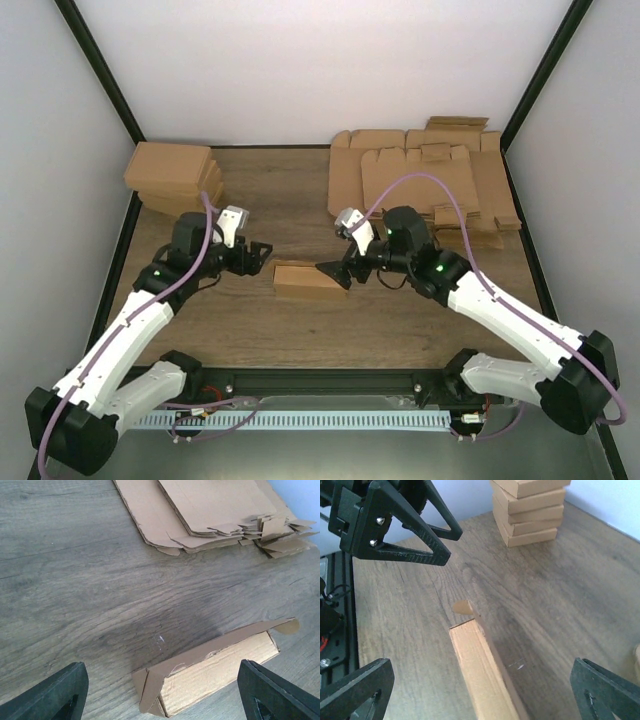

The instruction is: Fold the paper box

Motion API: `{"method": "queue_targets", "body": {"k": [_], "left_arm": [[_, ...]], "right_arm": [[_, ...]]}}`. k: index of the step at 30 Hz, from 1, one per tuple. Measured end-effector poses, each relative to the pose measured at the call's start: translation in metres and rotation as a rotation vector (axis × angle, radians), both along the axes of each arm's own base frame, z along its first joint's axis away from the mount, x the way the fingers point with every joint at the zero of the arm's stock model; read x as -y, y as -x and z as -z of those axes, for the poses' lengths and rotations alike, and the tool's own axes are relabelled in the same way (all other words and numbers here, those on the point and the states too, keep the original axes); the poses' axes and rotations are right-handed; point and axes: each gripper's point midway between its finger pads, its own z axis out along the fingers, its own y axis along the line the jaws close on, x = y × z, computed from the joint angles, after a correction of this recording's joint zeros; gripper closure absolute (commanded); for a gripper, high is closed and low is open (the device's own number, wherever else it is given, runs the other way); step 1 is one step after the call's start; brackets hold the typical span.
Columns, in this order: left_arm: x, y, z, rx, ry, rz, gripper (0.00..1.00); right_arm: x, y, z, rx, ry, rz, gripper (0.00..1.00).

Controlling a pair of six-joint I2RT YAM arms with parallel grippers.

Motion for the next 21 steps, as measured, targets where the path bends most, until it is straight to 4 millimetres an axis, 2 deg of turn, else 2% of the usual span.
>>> {"method": "queue_targets", "body": {"k": [4, 10, 15, 17, 21], "left_arm": [[0.0, -0.002, 0.008, 0.002, 0.0, -0.011, 0.21], [-0.003, -0.004, 0.027, -0.035, -0.018, -0.035, 0.34], [0.003, -0.001, 0.047, -0.086, -0.039, -0.015, 0.36], [0.007, 0.0, 0.053, -0.105, -0.049, -0.002, 0.37], [0.013, 0.002, 0.063, -0.135, -0.065, 0.02, 0.38]], "right_arm": [[0.004, 0.003, 0.013, -0.128, -0.041, 0.066, 0.0], [0.008, -0.003, 0.043, -0.313, -0.035, 0.183, 0.0], [0.017, -0.004, 0.065, -0.374, -0.006, 0.262, 0.01], [0.021, -0.009, 0.066, -0.373, -0.003, 0.297, 0.05], [0.027, -0.013, 0.072, -0.385, 0.014, 0.351, 0.19]]}}
